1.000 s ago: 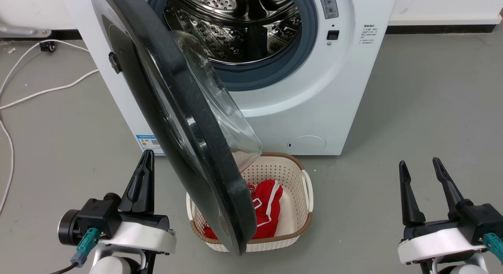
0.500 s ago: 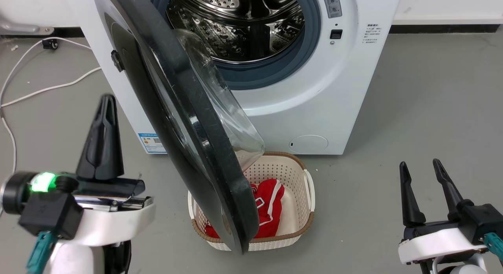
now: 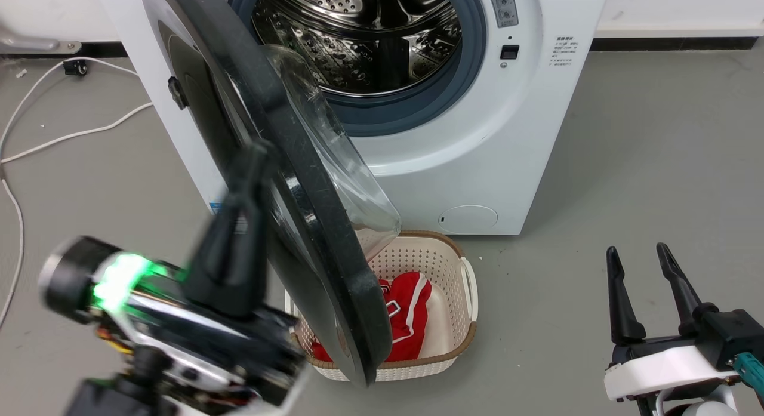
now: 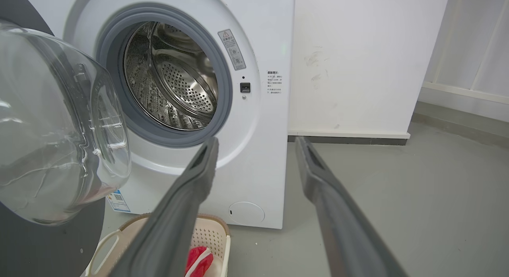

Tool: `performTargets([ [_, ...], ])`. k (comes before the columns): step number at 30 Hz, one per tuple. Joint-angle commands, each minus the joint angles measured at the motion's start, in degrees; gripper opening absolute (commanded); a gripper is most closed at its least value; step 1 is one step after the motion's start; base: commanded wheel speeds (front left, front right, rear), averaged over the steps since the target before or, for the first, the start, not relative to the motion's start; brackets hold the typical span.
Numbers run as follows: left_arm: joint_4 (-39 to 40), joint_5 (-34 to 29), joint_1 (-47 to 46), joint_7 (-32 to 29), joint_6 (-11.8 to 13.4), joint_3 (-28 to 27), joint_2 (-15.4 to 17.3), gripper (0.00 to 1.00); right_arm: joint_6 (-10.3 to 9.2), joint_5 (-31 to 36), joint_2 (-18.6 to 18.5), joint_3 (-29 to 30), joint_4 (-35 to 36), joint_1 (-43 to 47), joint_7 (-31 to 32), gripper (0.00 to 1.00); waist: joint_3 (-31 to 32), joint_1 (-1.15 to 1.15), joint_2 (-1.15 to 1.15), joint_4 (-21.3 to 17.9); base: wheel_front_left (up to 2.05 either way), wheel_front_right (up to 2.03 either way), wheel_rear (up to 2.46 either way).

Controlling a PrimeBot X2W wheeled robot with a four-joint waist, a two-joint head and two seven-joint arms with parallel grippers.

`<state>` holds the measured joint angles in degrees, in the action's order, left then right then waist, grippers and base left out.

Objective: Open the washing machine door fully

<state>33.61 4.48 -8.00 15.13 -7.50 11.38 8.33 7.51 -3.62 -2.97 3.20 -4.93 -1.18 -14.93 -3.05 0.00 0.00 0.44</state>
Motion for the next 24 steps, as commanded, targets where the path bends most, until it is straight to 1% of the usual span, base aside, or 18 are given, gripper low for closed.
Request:
performTargets([
  [1, -0.1, 0.7, 1.0, 0.0, 0.0, 1.3, 0.5, 0.0, -0.04, -0.3, 0.2, 0.1, -0.1, -0.5, -0.3, 1.0, 0.0, 0.0, 0.0, 0.0, 0.0, 0.0, 0.0],
  [5, -1.1, 4.2, 2.9, -1.6, 0.0, 9.2, 2.9, 0.0, -0.04, -0.2, 0.2, 0.3, -0.2, -0.2, -0.3, 1.0, -0.1, 0.0, 0.0, 0.4, 0.0, 0.0, 0.0],
  [9, -3.6, 8.5, 3.9, -6.2, 0.0, 17.1, 5.4, 0.0, -0.04, -0.3, 0.2, 0.4, -0.4, -0.3, -0.2, 1.0, -0.3, 0.0, 0.0, 1.0, 0.0, 0.0, 0.0],
  [12, -6.4, 11.8, 4.8, -10.2, 0.0, 21.3, 6.9, 0.0, -0.04, -0.4, 0.2, 0.2, -0.7, -0.4, -0.2, 1.0, -0.2, 0.0, 0.0, 1.2, 0.0, 0.0, 0.0],
  [15, -9.5, 14.2, 6.7, -14.6, 0.1, 23.3, 7.6, 0.0, -0.04, -0.5, 0.2, 0.0, -1.0, -0.5, -0.2, 1.0, -0.1, 0.0, 0.0, 1.2, 0.0, 0.0, 0.0],
  [18, -12.7, 15.5, 8.3, -17.9, 0.8, 24.0, 8.2, 0.0, -0.04, -0.7, 0.2, -0.2, -1.2, -0.4, -0.2, 1.0, -0.2, 0.0, 0.0, 1.2, 0.0, 0.0, 0.0],
  [20, -14.4, 15.5, 8.4, -18.3, 1.3, 23.9, 8.3, 0.0, -0.04, -0.8, 0.2, -0.1, -1.2, -0.4, -0.1, 1.0, -0.5, 0.0, 0.0, 1.3, 0.0, 0.0, 0.0],
  [24, -18.3, 14.4, 6.9, -16.2, 2.0, 23.5, 7.2, 0.0, -0.04, -0.9, 0.2, 0.0, -1.4, -0.6, 0.1, 1.0, -0.8, 0.0, 0.0, 1.5, 0.0, 0.0, 0.0],
])
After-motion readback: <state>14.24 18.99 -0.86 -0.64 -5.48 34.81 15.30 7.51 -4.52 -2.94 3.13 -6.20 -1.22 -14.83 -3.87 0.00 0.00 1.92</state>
